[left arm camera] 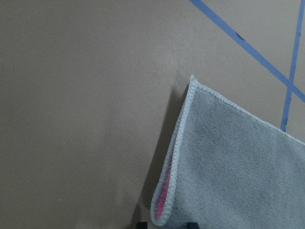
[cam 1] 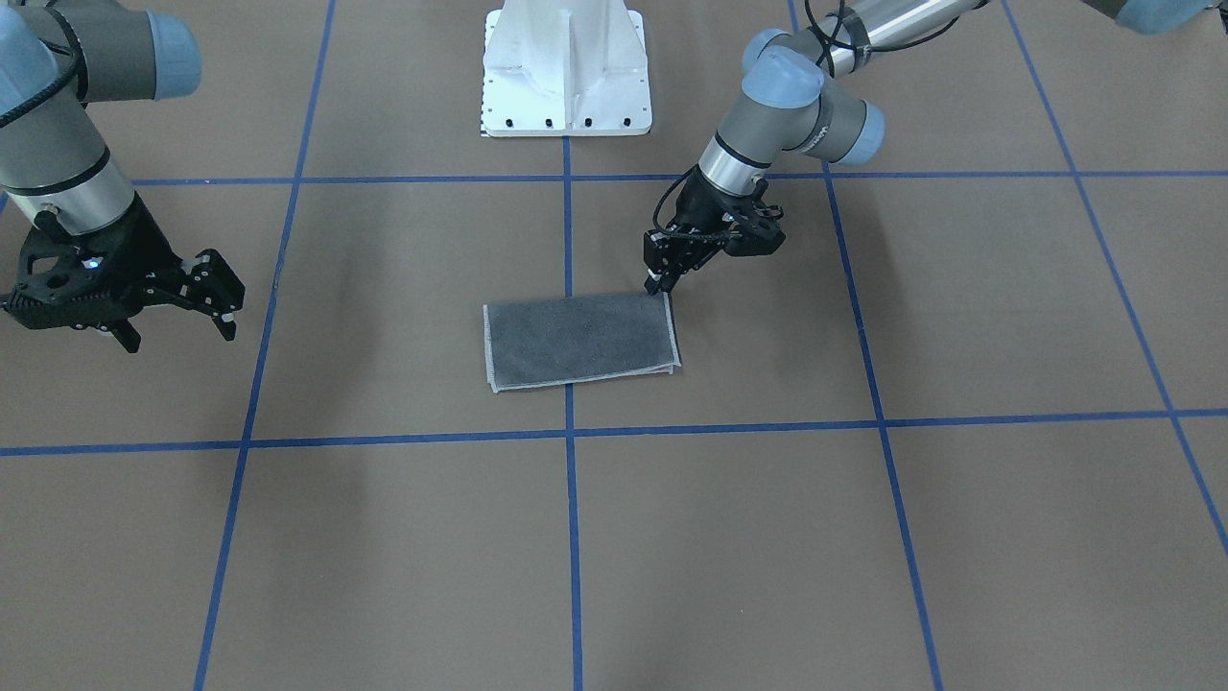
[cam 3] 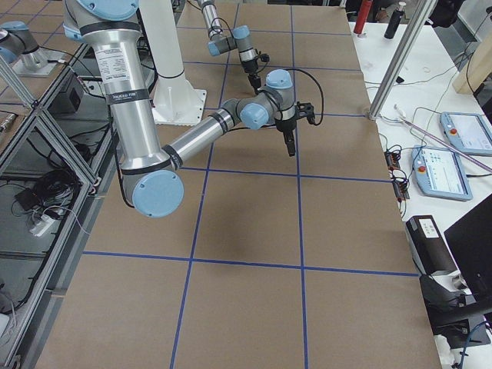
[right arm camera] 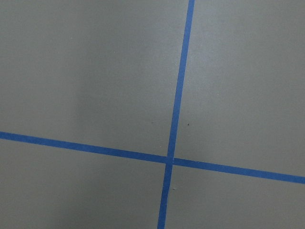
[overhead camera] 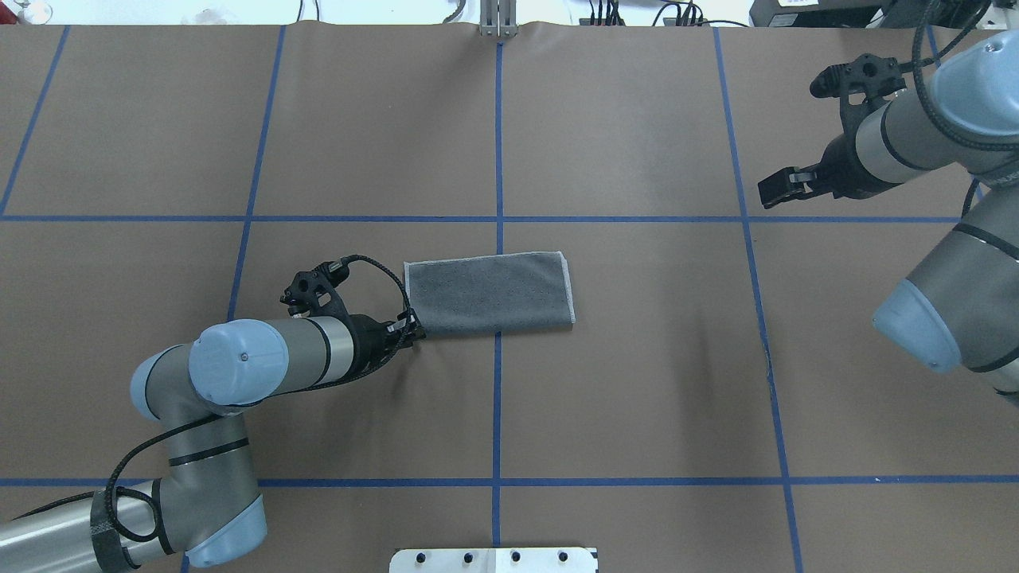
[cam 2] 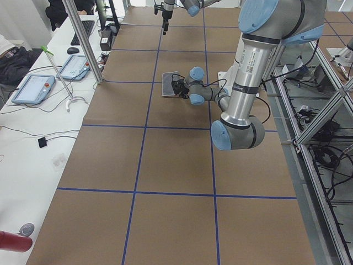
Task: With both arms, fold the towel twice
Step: 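Lower the left gripper and close it on the towel's end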
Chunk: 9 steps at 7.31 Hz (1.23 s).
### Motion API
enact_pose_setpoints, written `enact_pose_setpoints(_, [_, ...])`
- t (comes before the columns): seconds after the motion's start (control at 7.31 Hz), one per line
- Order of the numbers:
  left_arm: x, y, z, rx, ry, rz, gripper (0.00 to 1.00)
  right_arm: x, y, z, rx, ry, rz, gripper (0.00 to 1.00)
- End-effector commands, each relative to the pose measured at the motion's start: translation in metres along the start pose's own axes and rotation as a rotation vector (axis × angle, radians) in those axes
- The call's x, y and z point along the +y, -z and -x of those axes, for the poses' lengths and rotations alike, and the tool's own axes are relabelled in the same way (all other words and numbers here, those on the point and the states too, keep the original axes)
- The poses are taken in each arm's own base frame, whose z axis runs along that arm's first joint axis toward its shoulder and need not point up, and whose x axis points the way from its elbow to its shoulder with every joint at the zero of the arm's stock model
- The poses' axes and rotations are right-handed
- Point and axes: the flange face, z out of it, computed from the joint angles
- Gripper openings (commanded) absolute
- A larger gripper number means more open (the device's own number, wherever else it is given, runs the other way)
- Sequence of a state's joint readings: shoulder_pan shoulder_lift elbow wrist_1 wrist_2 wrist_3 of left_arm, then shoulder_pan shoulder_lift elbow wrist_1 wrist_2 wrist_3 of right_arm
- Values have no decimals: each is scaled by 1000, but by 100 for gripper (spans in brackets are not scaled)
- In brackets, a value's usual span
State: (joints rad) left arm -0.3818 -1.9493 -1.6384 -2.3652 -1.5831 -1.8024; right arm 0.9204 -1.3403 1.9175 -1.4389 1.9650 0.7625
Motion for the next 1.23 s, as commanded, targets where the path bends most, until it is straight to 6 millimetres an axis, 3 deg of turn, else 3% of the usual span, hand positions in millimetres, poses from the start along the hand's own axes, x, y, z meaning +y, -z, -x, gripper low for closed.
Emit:
enact_pose_setpoints(0.0, [-3, 0, 2, -3, 1, -4, 30, 1, -1, -1, 1, -1, 1, 99])
enact_pose_setpoints(0.68, [-3, 0, 2, -3, 1, -4, 31, 1, 0, 0, 0, 0, 0, 99])
enact_pose_setpoints(1.09, [-3, 1, 1, 0, 2, -5, 14, 1, 0, 0, 0, 0, 0, 99])
